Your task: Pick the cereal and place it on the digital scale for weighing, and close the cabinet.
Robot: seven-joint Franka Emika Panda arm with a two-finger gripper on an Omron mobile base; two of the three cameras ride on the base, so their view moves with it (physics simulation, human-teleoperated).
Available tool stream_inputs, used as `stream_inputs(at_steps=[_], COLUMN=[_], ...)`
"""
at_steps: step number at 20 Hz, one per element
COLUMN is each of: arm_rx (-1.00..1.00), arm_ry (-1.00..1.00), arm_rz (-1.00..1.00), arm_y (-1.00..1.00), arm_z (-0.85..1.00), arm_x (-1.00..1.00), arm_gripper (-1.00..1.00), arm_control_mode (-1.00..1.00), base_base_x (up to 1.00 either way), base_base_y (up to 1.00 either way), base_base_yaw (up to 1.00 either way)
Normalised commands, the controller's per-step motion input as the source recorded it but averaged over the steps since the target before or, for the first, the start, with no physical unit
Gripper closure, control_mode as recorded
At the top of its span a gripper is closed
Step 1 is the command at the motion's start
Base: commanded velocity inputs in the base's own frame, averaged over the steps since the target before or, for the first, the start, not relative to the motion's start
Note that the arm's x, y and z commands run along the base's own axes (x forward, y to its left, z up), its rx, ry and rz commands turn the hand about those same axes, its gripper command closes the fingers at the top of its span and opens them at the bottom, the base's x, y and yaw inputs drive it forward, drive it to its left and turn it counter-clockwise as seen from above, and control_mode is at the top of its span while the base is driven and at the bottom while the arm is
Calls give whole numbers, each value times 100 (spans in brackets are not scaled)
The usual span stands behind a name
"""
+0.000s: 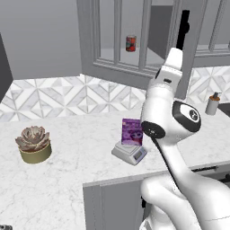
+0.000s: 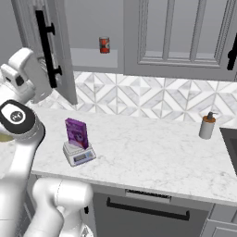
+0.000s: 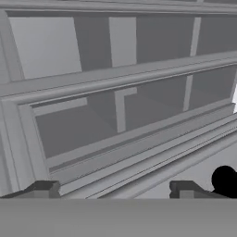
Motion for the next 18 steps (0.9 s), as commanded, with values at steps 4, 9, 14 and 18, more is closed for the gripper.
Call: stream_inputs(at_steps=[4, 9, 14, 18], arm_rx=[5, 4, 5, 5], arm_ry=[0, 1, 2, 2], arm_rz=[2, 4, 7, 8], arm_y=[-27, -16, -19, -25], arm_z=[0, 0, 0, 0], arm_x=[57, 62, 67, 57], arm_gripper=[-100, -100, -100, -100], arm_control_mode=[-100, -100, -100, -100], base_base_x=[0, 0, 0, 0], base_base_y=[0, 0, 0, 0], base_base_yaw=[0, 0, 0, 0])
